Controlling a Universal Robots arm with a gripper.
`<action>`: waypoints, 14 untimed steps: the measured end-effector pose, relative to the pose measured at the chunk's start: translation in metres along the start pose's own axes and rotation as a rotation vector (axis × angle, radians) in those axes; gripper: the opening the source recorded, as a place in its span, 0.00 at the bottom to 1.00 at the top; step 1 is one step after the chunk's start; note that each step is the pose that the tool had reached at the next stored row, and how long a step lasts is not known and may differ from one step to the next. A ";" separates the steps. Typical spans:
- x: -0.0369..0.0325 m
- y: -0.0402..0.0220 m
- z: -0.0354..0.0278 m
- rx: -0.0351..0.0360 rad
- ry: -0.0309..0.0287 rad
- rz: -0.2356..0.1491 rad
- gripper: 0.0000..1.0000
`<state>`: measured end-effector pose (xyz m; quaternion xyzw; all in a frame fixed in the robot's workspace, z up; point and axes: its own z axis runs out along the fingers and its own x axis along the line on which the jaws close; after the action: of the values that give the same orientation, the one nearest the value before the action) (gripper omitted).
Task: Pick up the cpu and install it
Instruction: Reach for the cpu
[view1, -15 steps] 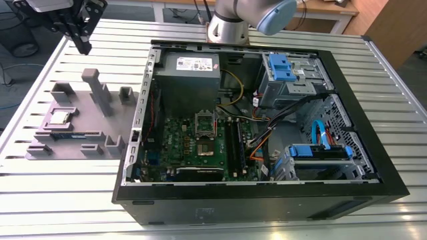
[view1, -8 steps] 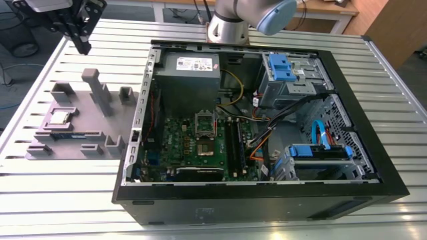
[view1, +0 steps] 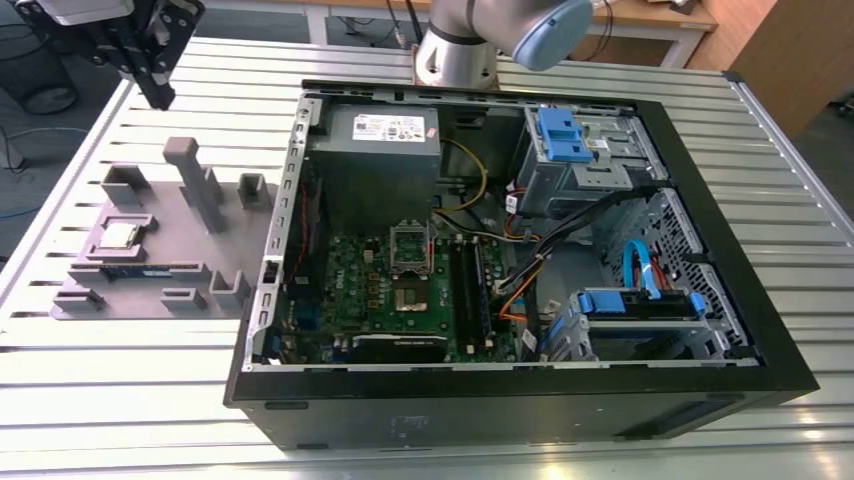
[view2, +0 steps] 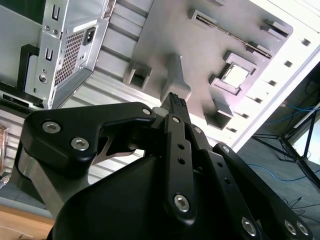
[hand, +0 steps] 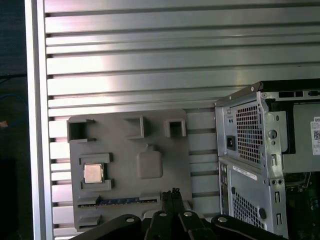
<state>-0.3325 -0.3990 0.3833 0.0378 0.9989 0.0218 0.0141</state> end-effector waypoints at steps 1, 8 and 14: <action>0.0015 -0.0001 0.0005 -0.0001 -0.0001 0.000 0.11; 0.0120 -0.0012 0.0059 0.0000 -0.0001 0.000 0.11; 0.0192 -0.0019 0.0094 0.0000 0.0000 0.000 0.11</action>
<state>-0.3516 -0.3990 0.3733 0.0378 0.9989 0.0218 0.0141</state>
